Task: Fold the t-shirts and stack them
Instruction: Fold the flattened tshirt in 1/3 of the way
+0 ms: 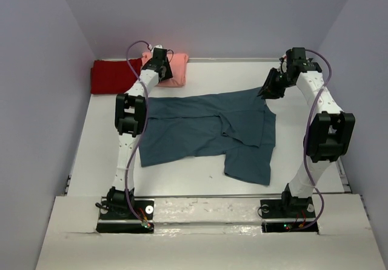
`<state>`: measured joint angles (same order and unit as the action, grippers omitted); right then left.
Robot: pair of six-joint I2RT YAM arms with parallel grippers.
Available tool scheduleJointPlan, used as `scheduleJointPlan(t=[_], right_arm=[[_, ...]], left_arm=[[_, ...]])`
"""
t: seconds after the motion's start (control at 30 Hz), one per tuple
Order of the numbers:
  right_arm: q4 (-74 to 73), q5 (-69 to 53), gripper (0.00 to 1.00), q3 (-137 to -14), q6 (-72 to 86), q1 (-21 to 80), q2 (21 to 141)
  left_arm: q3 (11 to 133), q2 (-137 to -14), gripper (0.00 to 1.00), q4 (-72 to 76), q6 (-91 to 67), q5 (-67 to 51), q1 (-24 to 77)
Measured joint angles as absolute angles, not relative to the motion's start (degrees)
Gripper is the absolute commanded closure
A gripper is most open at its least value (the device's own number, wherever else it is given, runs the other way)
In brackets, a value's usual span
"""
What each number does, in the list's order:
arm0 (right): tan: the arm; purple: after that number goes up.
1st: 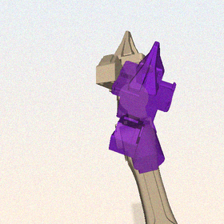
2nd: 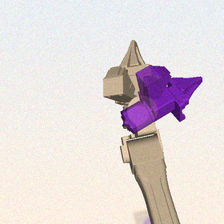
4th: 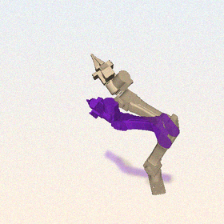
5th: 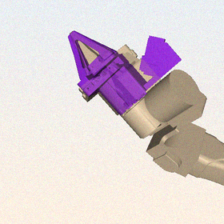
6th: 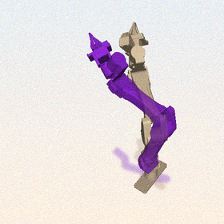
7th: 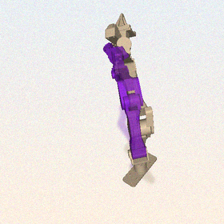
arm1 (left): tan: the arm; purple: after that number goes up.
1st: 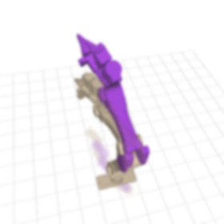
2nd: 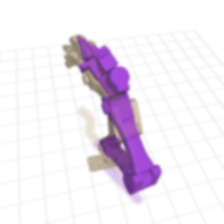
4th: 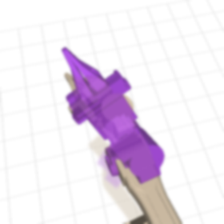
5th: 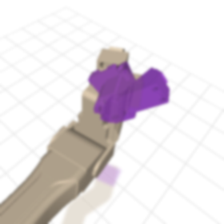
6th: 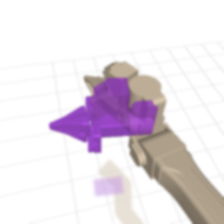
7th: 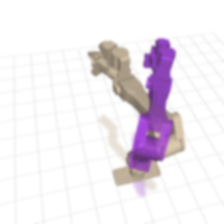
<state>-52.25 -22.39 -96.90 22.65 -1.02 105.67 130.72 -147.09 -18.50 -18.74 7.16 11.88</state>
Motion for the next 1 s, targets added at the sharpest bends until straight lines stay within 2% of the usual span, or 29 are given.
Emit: scheduleJointPlan(t=[0.2,0.47,0.63,0.8,0.83,0.87,0.9,1.0], right_arm=[[-52.25,-22.52,0.66,-96.64,22.65,-0.64,105.67],[-52.16,-23.77,0.66,-96.64,22.65,-0.16,106.50],[-52.27,-25.30,0.66,-96.64,22.94,0.10,107.74],[-51.37,-31.66,0.65,-92.25,26.44,-0.89,108.01],[-51.37,-32.97,0.63,-89.95,27.68,-1.52,107.83],[-51.53,-33.56,0.57,-88.53,28.40,-1.89,107.81],[-51.92,-33.78,0.44,-86.65,29.30,-2.63,107.53],[-53.65,-33.65,0.41,-82.70,30.44,-4.23,104.75]], left_arm=[[120.84,-138.56,0.47,-16.01,-18.98,8.23,11.77],[117.99,-120.42,0.41,-13.96,-19.00,9.76,11.79],[117.38,-110.80,0.43,-16.12,-21.21,10.74,11.77],[105.47,-105.12,0.44,-21.50,-26.02,9.69,11.57],[101.16,-104.22,0.43,-22.52,-27.29,8.95,11.44],[96.36,-103.26,0.42,-23.18,-28.67,8.10,11.20],[90.65,-102.26,0.41,-25.12,-30.30,6.59,10.76],[81.41,-100.25,0.41,-27.33,-33.28,3.16,9.15]])
